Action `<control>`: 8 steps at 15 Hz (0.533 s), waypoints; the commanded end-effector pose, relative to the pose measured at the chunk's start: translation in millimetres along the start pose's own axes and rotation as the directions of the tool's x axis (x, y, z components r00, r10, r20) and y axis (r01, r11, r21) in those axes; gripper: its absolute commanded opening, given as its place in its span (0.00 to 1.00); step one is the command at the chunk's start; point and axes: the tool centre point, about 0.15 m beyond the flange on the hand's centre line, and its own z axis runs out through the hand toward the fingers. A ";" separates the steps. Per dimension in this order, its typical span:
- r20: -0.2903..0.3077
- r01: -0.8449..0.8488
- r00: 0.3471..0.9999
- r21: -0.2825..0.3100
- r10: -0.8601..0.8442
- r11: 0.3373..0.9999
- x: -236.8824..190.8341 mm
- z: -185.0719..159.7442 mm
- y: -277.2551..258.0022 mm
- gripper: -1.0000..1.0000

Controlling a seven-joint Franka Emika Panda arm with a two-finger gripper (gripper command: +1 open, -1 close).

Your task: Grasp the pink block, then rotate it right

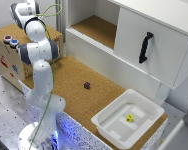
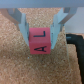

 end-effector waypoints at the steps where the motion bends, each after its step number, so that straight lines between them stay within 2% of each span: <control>1: 0.014 -0.170 0.985 -0.019 0.170 0.985 30.0 15.2 -7.1 1.00; 6: -0.017 -0.204 0.978 0.087 0.206 0.975 21.5 -8.7 10.9 1.00; 8: -0.020 -0.202 0.979 0.087 0.205 0.975 20.5 -11.0 11.7 1.00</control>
